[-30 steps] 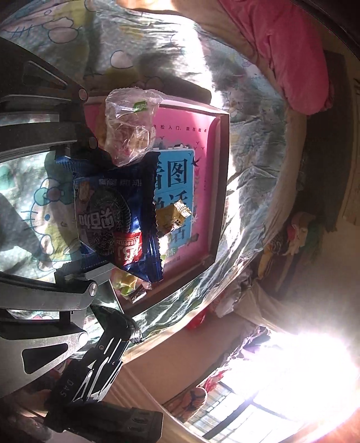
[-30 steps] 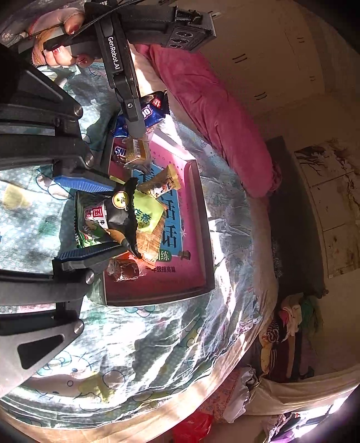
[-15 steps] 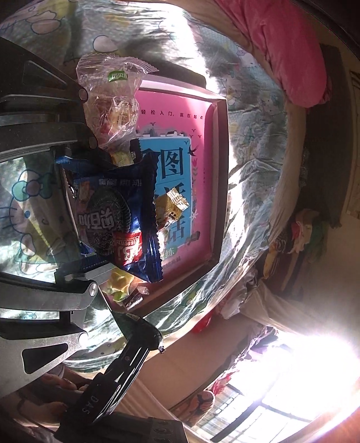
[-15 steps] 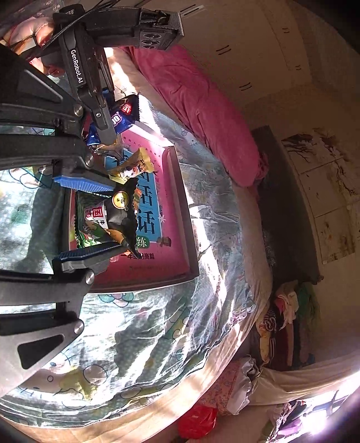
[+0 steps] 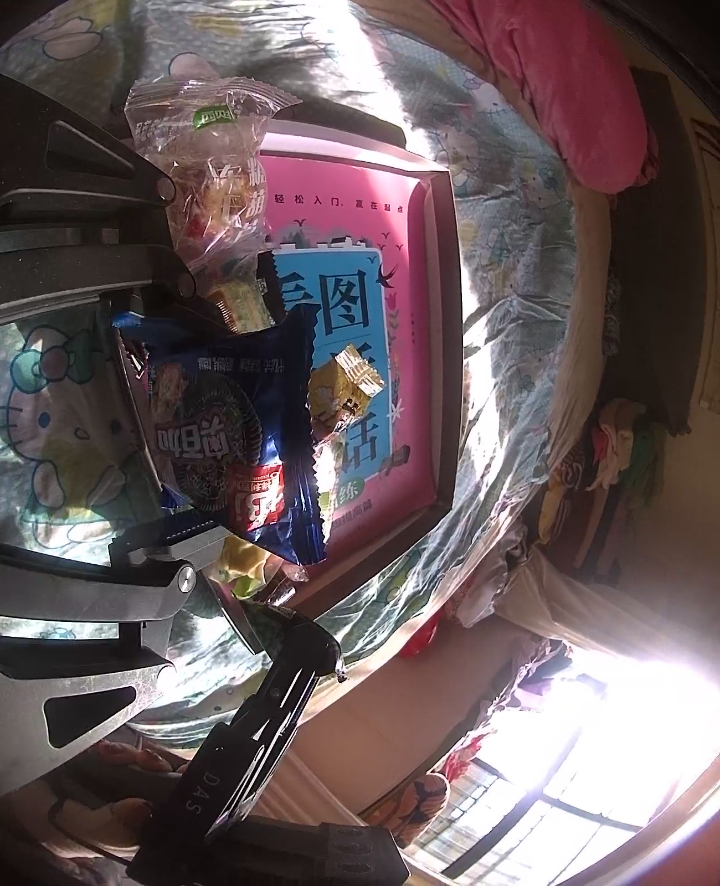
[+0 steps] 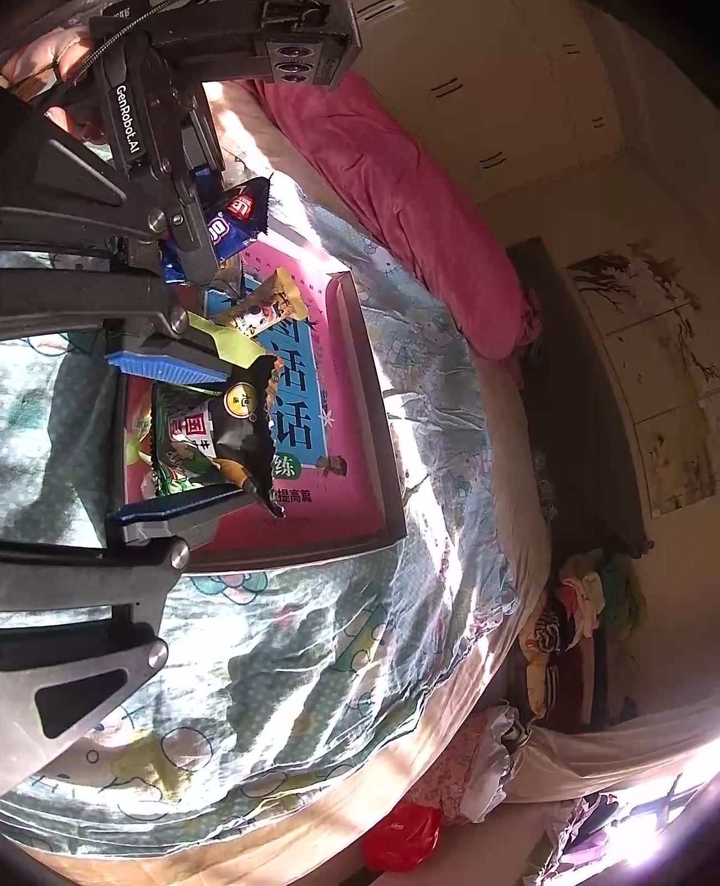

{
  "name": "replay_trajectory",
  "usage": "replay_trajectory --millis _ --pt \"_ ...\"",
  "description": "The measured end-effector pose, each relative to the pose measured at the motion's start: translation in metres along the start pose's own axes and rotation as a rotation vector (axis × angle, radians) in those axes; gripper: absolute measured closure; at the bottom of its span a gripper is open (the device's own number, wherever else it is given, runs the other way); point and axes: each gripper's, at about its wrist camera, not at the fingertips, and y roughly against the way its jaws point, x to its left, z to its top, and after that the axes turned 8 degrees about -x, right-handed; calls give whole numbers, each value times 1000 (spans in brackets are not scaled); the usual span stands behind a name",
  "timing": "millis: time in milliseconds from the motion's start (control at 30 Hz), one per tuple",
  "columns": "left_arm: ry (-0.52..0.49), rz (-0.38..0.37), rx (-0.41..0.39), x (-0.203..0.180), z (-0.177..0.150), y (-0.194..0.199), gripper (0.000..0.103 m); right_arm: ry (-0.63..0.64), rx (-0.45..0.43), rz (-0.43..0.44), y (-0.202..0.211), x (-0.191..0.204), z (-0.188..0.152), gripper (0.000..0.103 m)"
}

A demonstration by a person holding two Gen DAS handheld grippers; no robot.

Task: Organize snacks
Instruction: 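Carry the Oreo pack with the left gripper into the tray while the right gripper carries the dark pack there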

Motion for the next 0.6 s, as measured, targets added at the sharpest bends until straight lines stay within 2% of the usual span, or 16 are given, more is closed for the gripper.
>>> replay_trajectory --millis 600 --pt "-15 -8 -13 -5 0 -8 51 12 70 -32 -16 1 -14 68"
